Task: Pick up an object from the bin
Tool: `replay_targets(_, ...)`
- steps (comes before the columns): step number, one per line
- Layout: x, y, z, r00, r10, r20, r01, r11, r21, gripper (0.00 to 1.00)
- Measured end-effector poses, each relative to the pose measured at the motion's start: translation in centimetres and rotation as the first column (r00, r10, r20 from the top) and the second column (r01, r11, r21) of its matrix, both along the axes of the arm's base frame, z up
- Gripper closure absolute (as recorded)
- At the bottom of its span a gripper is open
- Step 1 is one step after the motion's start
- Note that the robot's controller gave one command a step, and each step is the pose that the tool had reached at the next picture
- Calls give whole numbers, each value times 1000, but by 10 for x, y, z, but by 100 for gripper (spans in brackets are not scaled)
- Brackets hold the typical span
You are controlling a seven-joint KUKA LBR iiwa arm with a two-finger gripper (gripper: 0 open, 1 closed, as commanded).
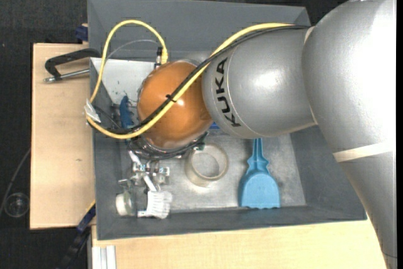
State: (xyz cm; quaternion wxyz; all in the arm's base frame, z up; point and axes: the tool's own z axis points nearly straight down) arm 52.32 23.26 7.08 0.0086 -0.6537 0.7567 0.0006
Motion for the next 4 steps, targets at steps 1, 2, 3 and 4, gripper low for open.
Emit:
replay_targets(1, 0, 0, 0, 1000, -1, -1, 1, 1000, 0, 100)
replay_targets(2, 0, 0, 1, 1000, -2, -1, 2, 1000, 0, 100)
replay_targets(3, -1, 0, 8, 1000, -2, -4, 2, 1000, 0, 100)
replay_targets(4, -2, 1, 23, 1000, -1, -7, 1, 1000, 0, 100)
